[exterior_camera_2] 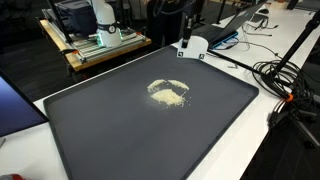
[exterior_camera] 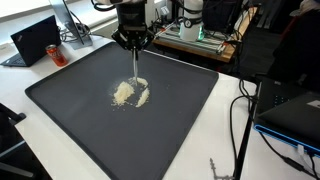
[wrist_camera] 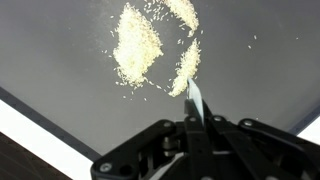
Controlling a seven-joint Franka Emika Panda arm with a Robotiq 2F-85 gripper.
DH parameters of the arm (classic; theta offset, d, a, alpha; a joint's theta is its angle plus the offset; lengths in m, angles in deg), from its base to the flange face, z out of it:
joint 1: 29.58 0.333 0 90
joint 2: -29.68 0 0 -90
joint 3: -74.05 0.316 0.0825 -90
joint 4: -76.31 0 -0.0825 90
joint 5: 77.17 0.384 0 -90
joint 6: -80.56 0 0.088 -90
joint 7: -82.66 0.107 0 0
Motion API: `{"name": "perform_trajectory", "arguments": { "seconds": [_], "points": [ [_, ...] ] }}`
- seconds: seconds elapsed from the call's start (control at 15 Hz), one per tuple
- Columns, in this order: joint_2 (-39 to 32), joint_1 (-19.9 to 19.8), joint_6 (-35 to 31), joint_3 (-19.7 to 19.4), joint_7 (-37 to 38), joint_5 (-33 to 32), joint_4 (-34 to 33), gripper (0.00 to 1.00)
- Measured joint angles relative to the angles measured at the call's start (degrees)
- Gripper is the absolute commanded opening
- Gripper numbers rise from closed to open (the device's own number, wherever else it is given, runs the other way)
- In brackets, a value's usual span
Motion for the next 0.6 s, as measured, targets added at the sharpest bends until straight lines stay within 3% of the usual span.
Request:
{"name": "perform_trajectory", "arguments": {
  "seconds": [0.6],
  "points": [
    [-4.79, -2.17, 4.37, -0.87, 0.97, 4.51, -7.29, 0.01]
  ]
}}
